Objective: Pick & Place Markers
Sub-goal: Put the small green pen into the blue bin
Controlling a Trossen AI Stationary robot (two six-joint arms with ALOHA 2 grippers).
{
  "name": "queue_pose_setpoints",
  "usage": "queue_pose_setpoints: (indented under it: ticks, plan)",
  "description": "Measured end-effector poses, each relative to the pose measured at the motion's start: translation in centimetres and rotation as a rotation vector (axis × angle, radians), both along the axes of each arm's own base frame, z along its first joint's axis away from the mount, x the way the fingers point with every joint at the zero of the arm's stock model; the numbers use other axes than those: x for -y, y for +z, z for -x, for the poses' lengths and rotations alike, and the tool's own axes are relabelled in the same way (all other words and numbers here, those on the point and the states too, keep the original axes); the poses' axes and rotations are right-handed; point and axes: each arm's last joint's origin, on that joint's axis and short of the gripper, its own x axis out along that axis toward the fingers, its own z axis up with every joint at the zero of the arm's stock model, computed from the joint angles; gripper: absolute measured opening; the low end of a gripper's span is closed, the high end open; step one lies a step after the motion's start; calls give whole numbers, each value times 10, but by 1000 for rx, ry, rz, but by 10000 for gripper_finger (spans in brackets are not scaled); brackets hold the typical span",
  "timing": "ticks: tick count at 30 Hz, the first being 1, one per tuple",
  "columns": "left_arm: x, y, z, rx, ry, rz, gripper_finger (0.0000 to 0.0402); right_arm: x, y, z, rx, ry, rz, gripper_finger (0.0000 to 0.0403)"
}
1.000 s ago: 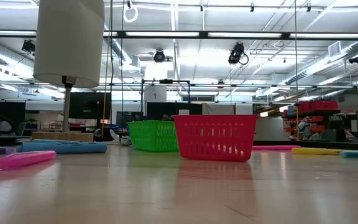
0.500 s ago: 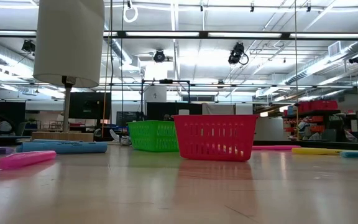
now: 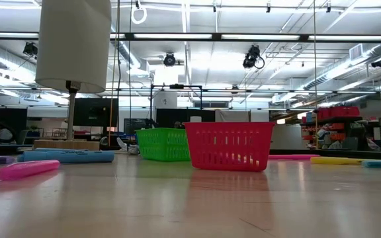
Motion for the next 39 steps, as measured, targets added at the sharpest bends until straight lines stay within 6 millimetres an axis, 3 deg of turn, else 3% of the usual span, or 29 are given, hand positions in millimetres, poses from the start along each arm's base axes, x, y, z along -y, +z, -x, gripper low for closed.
queue_pose_setpoints:
  ticks: [17, 30, 39]
  plan:
    - [1, 0, 0, 3, -27, -6, 37, -1, 0, 0, -1, 19, 0, 45]
    - [0, 0, 0, 3, 4, 1, 37, 0, 3, 3, 10, 19, 19, 80]
    - [0, 0, 0, -1, 10, 0, 37, 10, 10, 27, -45, -49, 121, 127]
